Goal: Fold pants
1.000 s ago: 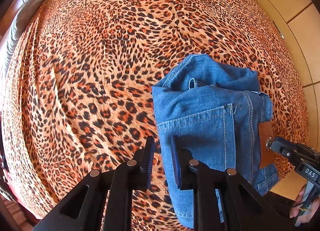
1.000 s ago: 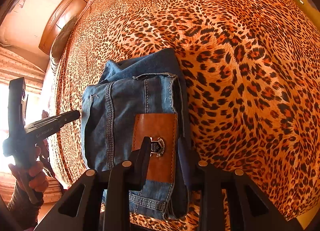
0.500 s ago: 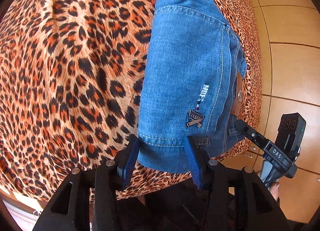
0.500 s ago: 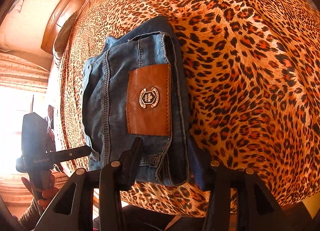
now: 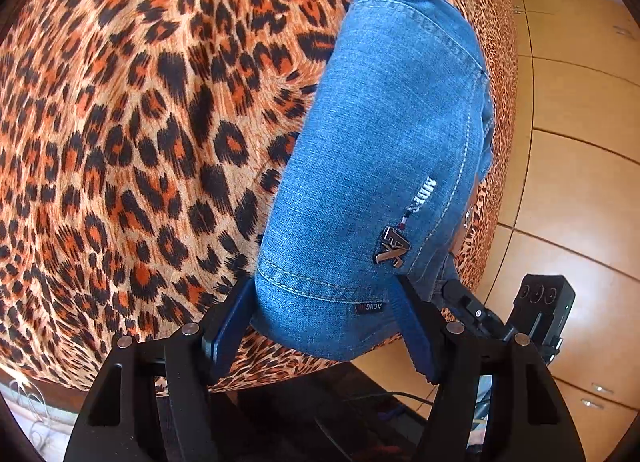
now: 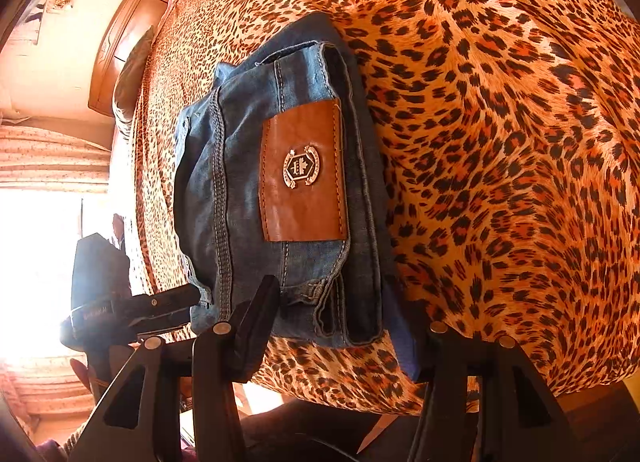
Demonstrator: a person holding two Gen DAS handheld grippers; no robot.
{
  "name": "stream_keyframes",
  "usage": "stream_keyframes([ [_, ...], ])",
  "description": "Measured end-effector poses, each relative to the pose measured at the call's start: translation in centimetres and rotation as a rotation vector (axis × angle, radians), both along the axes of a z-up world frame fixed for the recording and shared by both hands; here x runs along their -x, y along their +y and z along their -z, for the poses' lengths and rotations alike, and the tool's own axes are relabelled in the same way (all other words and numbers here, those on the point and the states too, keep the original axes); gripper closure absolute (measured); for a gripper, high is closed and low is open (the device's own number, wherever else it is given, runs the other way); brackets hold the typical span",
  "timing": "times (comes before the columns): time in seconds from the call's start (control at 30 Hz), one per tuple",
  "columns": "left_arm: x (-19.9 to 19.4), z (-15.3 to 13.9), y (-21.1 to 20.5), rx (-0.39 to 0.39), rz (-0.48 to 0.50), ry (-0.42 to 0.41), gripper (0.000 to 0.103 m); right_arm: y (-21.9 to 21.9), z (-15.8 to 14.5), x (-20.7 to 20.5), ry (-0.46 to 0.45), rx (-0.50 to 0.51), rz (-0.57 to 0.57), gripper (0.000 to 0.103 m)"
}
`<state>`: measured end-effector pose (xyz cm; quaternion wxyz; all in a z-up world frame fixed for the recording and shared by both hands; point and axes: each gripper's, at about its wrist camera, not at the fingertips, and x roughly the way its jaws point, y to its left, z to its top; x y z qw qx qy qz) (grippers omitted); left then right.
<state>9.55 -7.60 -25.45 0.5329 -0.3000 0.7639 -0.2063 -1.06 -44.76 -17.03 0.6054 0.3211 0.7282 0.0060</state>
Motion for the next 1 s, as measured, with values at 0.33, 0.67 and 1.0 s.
stream_keyframes([
  [0.33, 0.0, -4.8, -2.6, -0.093, 0.052, -0.119, 0.062, 1.1, -4.0, -0.9, -0.164, 0.009, -0.03, 0.081],
  [0.67, 0.7, -3.0, -5.6, -0.18, 0.193, -0.152, 0.057, 1.1, -0.2, 0.1, -0.074, 0.108, -0.147, 0.064],
  [1.0, -2.0, -7.7, -2.7, -0.124, 0.24, -0.317, 0.059, -5.2, -1.7, -4.3, -0.169, 0.085, 0.084, 0.054],
])
